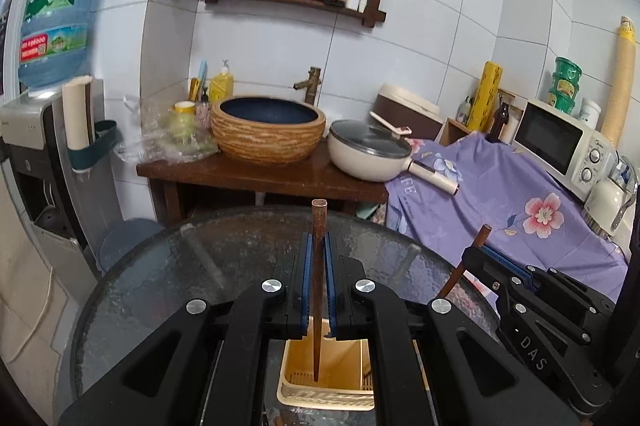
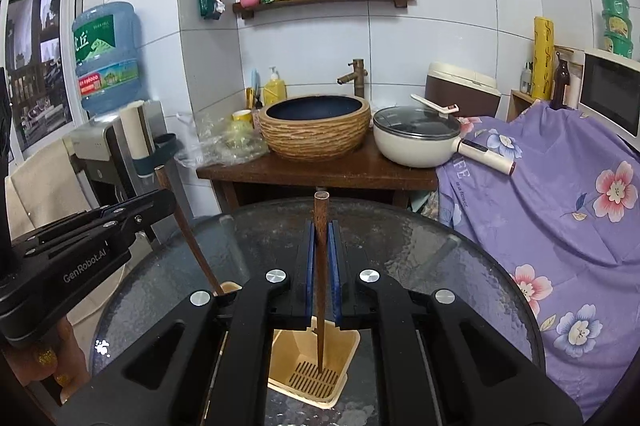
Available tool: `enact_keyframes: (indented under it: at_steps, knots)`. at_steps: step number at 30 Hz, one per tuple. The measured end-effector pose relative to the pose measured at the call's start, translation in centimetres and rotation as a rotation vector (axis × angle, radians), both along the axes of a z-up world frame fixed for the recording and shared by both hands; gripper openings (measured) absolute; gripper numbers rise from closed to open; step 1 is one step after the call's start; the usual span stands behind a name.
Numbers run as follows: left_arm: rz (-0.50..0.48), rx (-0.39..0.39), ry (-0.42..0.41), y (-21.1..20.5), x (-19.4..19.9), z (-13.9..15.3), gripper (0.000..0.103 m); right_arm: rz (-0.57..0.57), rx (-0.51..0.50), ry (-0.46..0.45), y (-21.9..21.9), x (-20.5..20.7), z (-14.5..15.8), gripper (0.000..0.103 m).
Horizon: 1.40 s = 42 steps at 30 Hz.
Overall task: Organize utensils
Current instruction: 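Move the left tool back down to the chopstick pile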
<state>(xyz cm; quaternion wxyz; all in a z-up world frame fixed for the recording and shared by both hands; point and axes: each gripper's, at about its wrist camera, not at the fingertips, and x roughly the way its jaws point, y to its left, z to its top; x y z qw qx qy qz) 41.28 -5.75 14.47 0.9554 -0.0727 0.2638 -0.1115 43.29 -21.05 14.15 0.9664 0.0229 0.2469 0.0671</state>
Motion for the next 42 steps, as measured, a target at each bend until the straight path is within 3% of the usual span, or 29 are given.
enact_keyframes:
  at_steps: [11,13,15,17,18,24,27,31,34,36,42]
  knots:
    - [-0.002,0.020,0.053,-0.3,0.4,-2.5,0.006,-0.016,-0.009,0.020,-0.2,0.3,-1.8,0.008]
    - [-0.017,0.025,0.064,-0.5,0.5,-2.6,0.018,-0.015,-0.007,0.018,-0.2,0.2,-1.9,0.008]
    - [-0.004,0.017,0.037,-0.1,-0.1,-2.3,0.057,-0.017,-0.003,0.022,-0.3,0.0,-2.0,0.012]
    - [-0.003,0.001,0.011,0.3,-0.8,-1.8,0.061,-0.019,-0.007,0.021,-0.4,-0.4,-2.0,0.037]
    - [-0.018,-0.005,0.006,0.6,-1.5,-1.5,0.062,-0.017,-0.004,0.012,-0.6,-0.8,-2.0,0.042]
    - [0.013,0.040,-0.096,3.4,-6.7,-1.4,0.087,0.004,0.010,-0.032,-1.3,-5.8,-2.0,0.046]
    - [0.026,0.080,-0.044,5.0,-8.0,-3.2,0.087,0.048,-0.009,-0.031,-0.6,-8.5,-3.0,0.048]
    - [0.008,0.095,0.104,7.4,-9.0,-7.6,0.082,0.154,-0.022,0.043,1.6,-11.2,-6.1,0.050]
    - [0.000,0.149,0.182,8.0,-9.4,-11.0,0.067,0.207,-0.047,0.118,3.5,-11.6,-9.2,0.050]
    - [-0.015,0.138,0.265,8.5,-9.3,-13.7,0.051,0.237,-0.064,0.186,4.8,-11.3,-11.6,0.049]
    - [-0.104,0.146,0.362,7.8,-10.7,-17.9,0.044,0.319,-0.063,0.363,7.8,-9.7,-17.1,0.043]
